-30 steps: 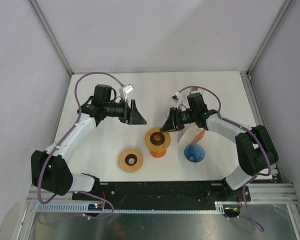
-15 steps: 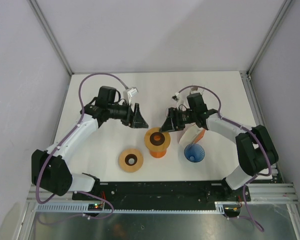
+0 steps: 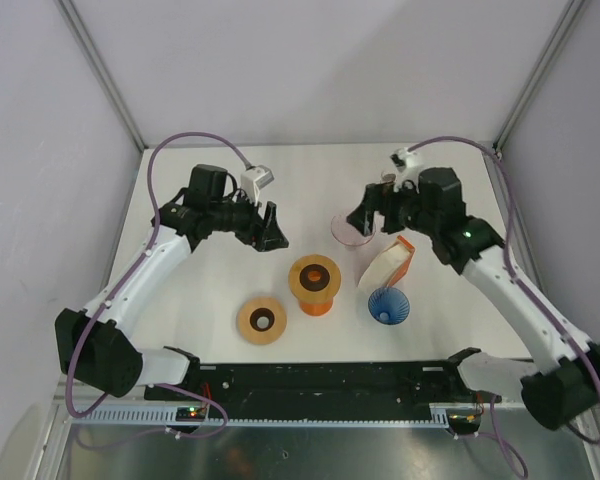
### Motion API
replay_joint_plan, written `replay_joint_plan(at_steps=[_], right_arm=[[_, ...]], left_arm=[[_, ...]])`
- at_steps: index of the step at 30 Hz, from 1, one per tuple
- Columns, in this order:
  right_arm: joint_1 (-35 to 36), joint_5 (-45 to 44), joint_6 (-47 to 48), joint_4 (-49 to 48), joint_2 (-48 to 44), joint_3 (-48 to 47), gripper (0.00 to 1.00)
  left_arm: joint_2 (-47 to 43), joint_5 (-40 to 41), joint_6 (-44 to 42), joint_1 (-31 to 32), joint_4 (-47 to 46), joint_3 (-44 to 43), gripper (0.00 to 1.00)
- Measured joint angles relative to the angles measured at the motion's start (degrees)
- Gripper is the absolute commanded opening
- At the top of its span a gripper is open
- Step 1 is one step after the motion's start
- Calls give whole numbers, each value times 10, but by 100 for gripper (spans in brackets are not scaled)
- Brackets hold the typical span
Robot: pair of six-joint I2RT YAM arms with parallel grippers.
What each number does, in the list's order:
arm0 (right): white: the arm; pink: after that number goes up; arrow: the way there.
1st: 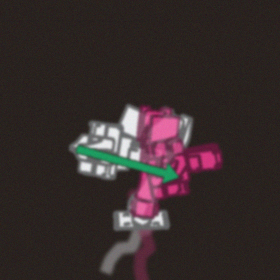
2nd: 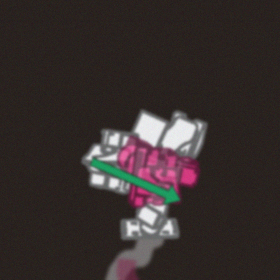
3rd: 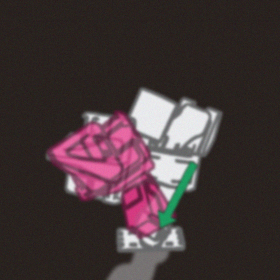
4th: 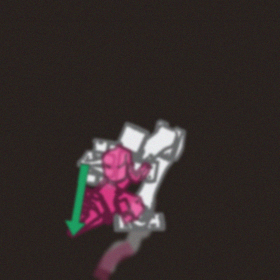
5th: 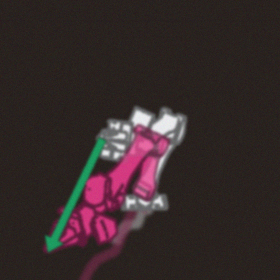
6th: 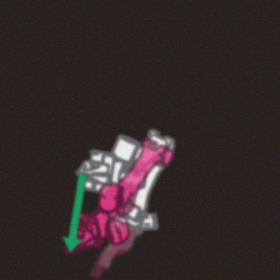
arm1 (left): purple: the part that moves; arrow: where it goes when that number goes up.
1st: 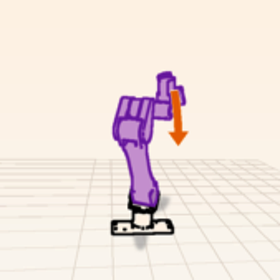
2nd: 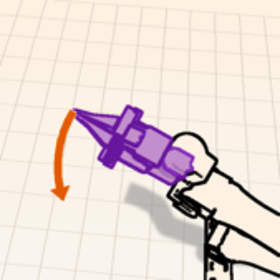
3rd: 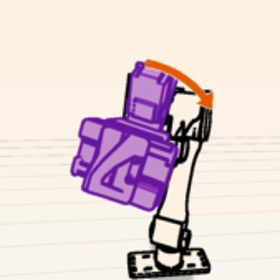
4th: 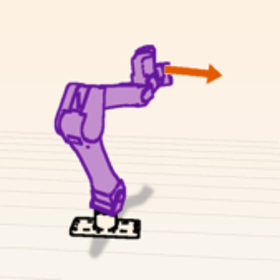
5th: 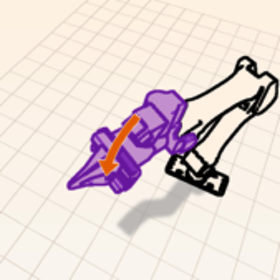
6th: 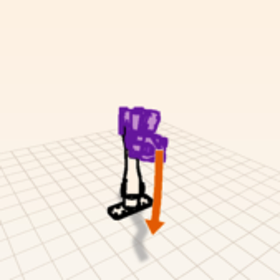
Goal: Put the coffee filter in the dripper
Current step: Place the dripper holder onto the coffee server, then pick up the coffee dripper from the center of the board.
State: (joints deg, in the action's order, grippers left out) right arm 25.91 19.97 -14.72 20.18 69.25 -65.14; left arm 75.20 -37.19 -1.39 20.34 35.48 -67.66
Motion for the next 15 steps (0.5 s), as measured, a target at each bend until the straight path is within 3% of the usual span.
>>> replay_joint_plan(at_steps=[4, 8, 15], right_arm=[[15, -186, 3, 106, -81, -2, 99], [44, -313, -23, 196, -121, 22, 99], [109, -366, -133, 300, -200, 137, 78]], left_arm=[[0, 7, -2, 0, 5, 0, 79], [0, 8, -2, 0, 7, -1, 79], [-3, 7, -2, 0, 8, -1, 79]])
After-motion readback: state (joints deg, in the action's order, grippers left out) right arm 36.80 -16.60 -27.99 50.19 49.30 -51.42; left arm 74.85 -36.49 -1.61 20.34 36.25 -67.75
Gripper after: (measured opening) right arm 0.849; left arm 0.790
